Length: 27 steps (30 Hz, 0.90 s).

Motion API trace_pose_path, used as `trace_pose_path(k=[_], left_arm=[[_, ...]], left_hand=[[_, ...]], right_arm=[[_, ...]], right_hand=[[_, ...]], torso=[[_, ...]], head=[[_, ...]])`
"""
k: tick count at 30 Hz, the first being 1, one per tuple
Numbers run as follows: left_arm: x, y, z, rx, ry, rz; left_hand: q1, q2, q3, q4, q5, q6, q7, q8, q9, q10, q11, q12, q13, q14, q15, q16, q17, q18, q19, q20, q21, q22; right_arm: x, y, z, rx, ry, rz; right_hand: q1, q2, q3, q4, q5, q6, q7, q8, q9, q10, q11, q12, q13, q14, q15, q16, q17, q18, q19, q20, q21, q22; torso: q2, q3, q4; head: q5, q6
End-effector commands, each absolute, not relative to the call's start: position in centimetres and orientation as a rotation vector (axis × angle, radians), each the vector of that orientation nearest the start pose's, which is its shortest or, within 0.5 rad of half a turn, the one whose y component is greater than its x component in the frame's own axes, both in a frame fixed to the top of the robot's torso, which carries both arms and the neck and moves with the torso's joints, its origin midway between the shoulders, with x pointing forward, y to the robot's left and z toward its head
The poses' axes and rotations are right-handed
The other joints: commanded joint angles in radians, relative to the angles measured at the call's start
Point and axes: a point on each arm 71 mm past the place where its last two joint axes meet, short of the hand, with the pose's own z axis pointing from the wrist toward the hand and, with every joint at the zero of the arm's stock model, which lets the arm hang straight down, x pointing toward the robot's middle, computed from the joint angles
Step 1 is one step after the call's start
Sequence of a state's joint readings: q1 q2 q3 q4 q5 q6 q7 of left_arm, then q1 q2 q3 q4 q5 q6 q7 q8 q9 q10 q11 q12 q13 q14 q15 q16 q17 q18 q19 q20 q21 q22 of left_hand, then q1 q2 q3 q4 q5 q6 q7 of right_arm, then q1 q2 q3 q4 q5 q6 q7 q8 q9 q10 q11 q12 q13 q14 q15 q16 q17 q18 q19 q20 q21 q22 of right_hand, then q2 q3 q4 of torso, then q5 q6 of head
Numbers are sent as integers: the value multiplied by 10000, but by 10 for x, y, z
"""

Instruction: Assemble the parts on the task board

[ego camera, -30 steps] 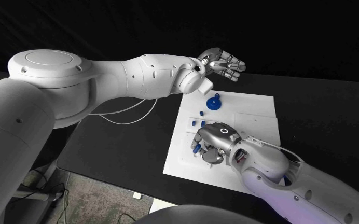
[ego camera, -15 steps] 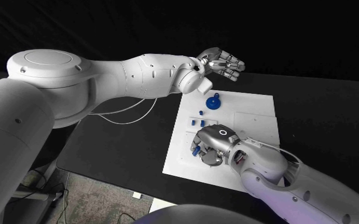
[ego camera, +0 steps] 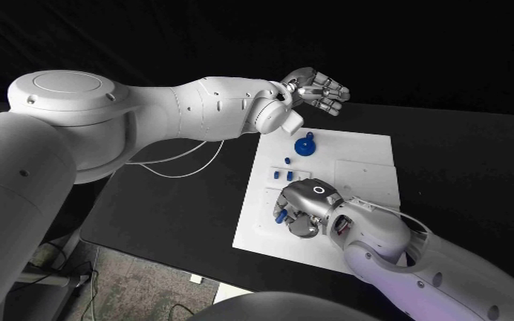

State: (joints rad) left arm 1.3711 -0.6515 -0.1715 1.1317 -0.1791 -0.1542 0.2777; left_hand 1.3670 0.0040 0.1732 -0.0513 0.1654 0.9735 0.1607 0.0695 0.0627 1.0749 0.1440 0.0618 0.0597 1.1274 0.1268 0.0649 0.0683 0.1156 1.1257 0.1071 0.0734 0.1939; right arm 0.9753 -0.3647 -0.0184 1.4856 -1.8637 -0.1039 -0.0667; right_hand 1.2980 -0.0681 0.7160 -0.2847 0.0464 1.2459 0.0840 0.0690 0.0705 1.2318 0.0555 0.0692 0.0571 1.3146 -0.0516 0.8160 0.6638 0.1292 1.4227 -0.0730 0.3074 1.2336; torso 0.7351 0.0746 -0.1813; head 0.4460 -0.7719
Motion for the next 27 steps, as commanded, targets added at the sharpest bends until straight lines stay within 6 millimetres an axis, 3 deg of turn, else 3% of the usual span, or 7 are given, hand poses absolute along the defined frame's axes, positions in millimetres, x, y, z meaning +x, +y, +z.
trace_pose_path(k=[1,27], left_arm=[[568,220,-154,-8305,15732,-13625],[568,219,-155,-8301,15811,-13662]], left_hand=[[1,75,-4,-49,-13,-4,-4,-10,-1,47,-4,-37,-10,48,13,-41,3,55,75,28,3,-11],[1,75,-4,-49,-13,-4,-4,-10,-1,47,-4,-37,-10,48,13,-41,3,55,75,28,3,-11]], right_arm=[[381,36,-260,-8059,16861,9398],[378,40,-262,-8476,16970,9079]], right_hand=[[11,121,53,0,21,87,-14,-51,-10,1036,-167,64,38,86,-16,-39,21,182,54,-52,-68,33],[22,85,72,5,25,101,-13,-52,-12,1044,-164,50,37,65,-14,-66,71,174,40,-49,-123,146]], torso=[[-2,-4,-9],[2,-1,8]], head=[[17,-10],[12,-15]])
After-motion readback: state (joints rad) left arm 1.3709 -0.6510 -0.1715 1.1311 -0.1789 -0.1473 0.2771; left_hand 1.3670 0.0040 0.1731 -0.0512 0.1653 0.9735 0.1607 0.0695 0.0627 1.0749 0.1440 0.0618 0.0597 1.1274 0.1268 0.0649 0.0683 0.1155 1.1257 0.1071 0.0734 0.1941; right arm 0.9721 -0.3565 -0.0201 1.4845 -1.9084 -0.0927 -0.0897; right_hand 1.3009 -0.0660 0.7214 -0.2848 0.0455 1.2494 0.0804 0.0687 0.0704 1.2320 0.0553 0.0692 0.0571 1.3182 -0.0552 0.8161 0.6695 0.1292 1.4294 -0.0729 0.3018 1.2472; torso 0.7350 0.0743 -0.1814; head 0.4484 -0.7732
